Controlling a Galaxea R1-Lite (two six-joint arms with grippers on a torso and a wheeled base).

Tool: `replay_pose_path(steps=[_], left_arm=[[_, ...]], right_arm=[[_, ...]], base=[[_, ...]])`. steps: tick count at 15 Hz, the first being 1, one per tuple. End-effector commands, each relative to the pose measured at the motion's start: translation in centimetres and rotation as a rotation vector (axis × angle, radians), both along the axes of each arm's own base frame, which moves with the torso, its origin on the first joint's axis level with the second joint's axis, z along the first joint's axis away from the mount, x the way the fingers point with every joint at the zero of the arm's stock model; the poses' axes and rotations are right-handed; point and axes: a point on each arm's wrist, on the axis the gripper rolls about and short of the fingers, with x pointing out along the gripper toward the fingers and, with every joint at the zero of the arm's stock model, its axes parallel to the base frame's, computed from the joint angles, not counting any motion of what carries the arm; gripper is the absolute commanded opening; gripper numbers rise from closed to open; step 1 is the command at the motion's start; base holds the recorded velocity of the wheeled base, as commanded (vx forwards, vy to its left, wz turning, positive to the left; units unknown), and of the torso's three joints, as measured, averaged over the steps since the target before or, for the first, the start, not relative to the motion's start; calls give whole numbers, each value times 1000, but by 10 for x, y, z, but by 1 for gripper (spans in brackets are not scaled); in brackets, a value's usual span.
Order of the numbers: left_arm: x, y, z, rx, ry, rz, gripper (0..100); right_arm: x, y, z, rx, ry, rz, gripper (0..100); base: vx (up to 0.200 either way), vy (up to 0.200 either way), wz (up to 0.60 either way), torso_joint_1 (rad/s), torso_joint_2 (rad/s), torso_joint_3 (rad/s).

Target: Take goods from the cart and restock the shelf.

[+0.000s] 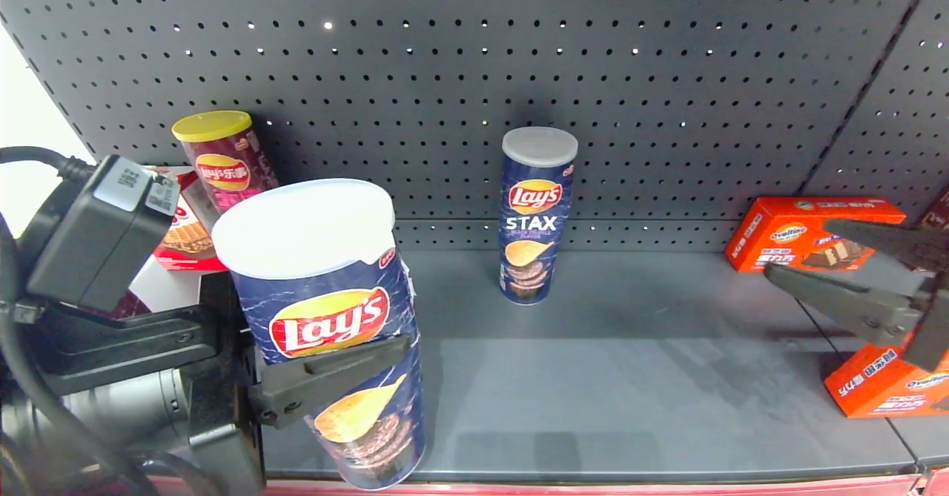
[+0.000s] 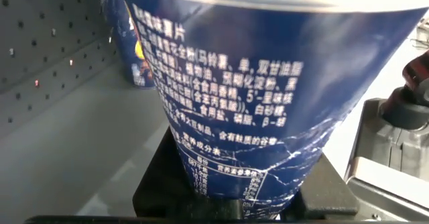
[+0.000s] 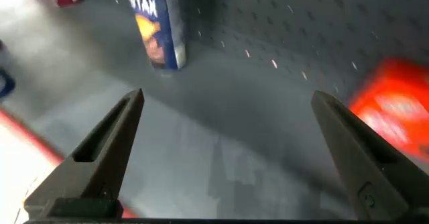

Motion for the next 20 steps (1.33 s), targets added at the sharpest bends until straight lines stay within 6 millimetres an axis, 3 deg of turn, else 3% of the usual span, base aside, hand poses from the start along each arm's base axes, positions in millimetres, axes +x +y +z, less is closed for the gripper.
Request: replay_pose_path(steps=[1, 6, 10, 15, 20], left_arm=[[-3, 2, 0, -5, -4, 9, 0], [3, 3, 2, -5, -1, 29, 0], [4, 6, 2, -7, 2, 43, 0], [5, 6, 2, -7, 2, 46, 0], [5, 6, 0, -6, 7, 46, 0]], right_arm=[[58, 26, -23, -33, 78, 36, 100], [132, 56, -29, 10, -31, 332, 100], [177, 56, -33, -31, -143, 575, 100], [195, 79, -34, -27, -162, 621, 100], [191, 102, -42, -22, -143, 683, 100]], base=[[0, 0, 0, 0, 0, 0], [0, 0, 0, 0, 0, 0], [0, 0, 0, 0, 0, 0], [0, 0, 0, 0, 0, 0], [0, 0, 0, 0, 0, 0]])
